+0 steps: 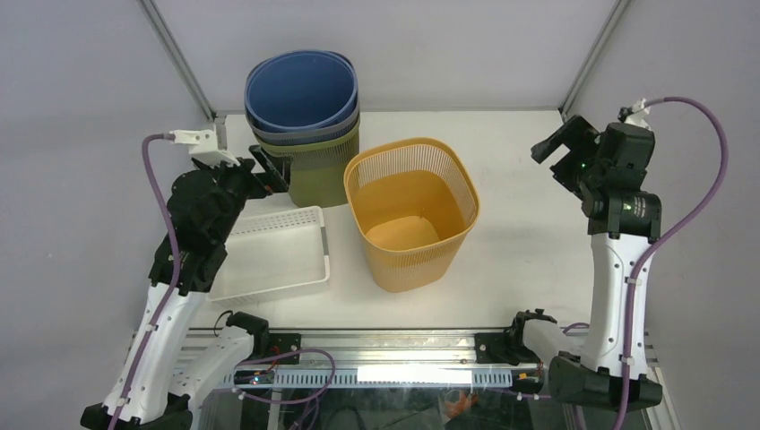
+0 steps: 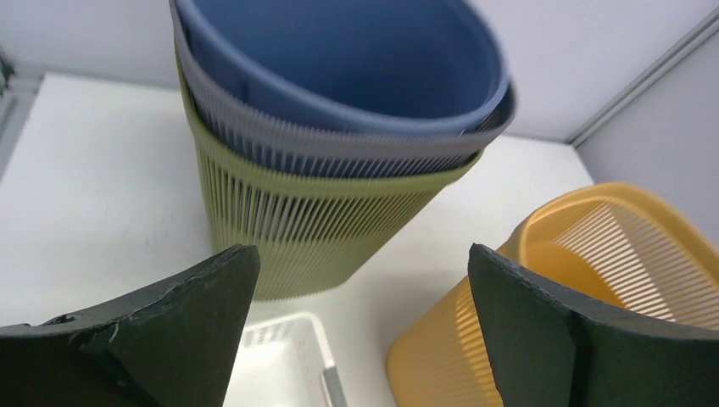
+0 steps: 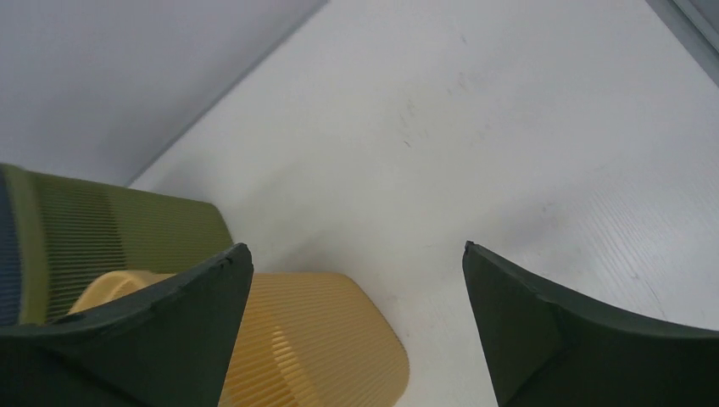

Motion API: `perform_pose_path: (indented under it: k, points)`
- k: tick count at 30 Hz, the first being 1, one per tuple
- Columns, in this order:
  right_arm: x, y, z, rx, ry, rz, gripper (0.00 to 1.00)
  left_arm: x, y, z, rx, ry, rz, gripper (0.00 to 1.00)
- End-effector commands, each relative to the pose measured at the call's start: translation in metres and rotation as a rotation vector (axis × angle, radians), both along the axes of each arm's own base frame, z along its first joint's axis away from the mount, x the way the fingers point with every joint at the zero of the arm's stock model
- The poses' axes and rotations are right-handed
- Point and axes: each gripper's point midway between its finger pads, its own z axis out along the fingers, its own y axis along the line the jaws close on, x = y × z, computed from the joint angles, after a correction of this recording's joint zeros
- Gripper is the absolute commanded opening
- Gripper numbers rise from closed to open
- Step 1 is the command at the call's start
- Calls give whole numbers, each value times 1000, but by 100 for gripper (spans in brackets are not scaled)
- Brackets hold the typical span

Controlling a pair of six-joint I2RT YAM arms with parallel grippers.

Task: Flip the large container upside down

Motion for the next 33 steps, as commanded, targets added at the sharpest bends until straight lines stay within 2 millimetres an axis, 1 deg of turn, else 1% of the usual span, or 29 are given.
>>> perform_pose_path:
  k: [1,2,4,5,7,9,12,16,20,22,23,24,28,29,30,31,32,33]
  points:
    - [-8,41,106,26,-340,228,99,-10,-3,77,5,-199,-48,99]
    - [-12,54,126,29,-416,298,99,-13,-8,83,11,-218,-84,99]
    - [-25,80,156,49,-530,439,99,-19,-25,91,36,-251,-191,99]
    - [-33,93,168,62,-581,514,99,-24,-35,93,49,-266,-260,99]
    - [-49,114,187,80,-673,633,99,-28,-48,90,27,-259,-337,99]
    - [-65,127,199,87,-747,707,99,-28,-59,78,6,-219,-393,99]
    - [-77,132,208,76,-796,745,99,-31,-70,51,-40,-144,-441,99]
    - [-84,138,205,77,-792,789,99,-37,-74,-1,-113,-19,-445,99]
    - [-83,141,197,98,-761,811,99,-53,-76,-39,-175,69,-453,99]
    - [-79,143,197,120,-745,823,99,-63,-76,-57,-200,117,-459,99]
    - [-77,143,196,128,-736,820,99,-67,-76,-69,-212,151,-460,99]
    - [-73,143,194,134,-713,811,99,-72,-75,-76,-223,172,-459,99]
    - [-56,138,176,100,-576,770,99,-80,-72,-117,-274,290,-418,99]
    - [-49,138,170,91,-535,758,99,-79,-72,-122,-289,311,-403,99]
    - [-49,140,167,75,-509,753,99,-77,-71,-124,-295,322,-388,99]
    - [-43,145,159,60,-469,753,99,-72,-70,-125,-295,331,-368,99]
    - [-41,154,152,46,-431,769,99,-67,-68,-126,-291,345,-346,99]
    - [-39,162,145,26,-394,775,99,-62,-66,-124,-286,345,-324,99]
